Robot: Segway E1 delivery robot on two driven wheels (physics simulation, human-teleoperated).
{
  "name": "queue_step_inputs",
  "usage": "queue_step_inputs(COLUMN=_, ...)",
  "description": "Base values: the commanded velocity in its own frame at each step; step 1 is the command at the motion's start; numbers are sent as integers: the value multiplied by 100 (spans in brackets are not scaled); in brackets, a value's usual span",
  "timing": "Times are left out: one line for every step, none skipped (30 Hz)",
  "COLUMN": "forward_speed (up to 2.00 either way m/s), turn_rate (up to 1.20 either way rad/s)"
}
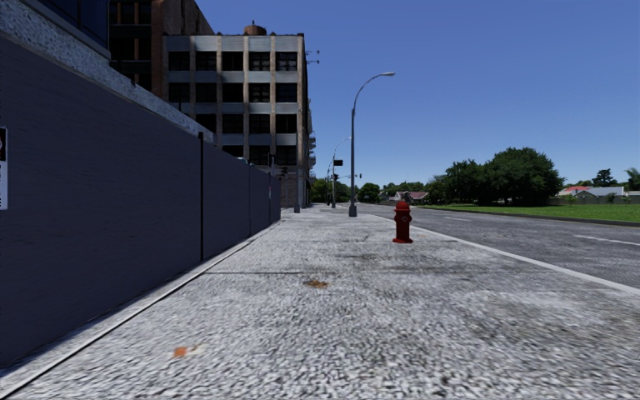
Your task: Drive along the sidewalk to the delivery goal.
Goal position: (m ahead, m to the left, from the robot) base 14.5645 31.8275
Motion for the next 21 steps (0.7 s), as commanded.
queue_step_inputs(forward_speed=200, turn_rate=0)
queue_step_inputs(forward_speed=200, turn_rate=0)
queue_step_inputs(forward_speed=200, turn_rate=0)
queue_step_inputs(forward_speed=200, turn_rate=0)
queue_step_inputs(forward_speed=200, turn_rate=0)
queue_step_inputs(forward_speed=200, turn_rate=0)
queue_step_inputs(forward_speed=200, turn_rate=0)
queue_step_inputs(forward_speed=200, turn_rate=0)
queue_step_inputs(forward_speed=200, turn_rate=0)
queue_step_inputs(forward_speed=200, turn_rate=0)
queue_step_inputs(forward_speed=200, turn_rate=0)
queue_step_inputs(forward_speed=200, turn_rate=0)
queue_step_inputs(forward_speed=200, turn_rate=0)
queue_step_inputs(forward_speed=200, turn_rate=0)
queue_step_inputs(forward_speed=200, turn_rate=0)
queue_step_inputs(forward_speed=200, turn_rate=0)
queue_step_inputs(forward_speed=200, turn_rate=0)
queue_step_inputs(forward_speed=200, turn_rate=0)
queue_step_inputs(forward_speed=200, turn_rate=0)
queue_step_inputs(forward_speed=200, turn_rate=0)
queue_step_inputs(forward_speed=200, turn_rate=0)
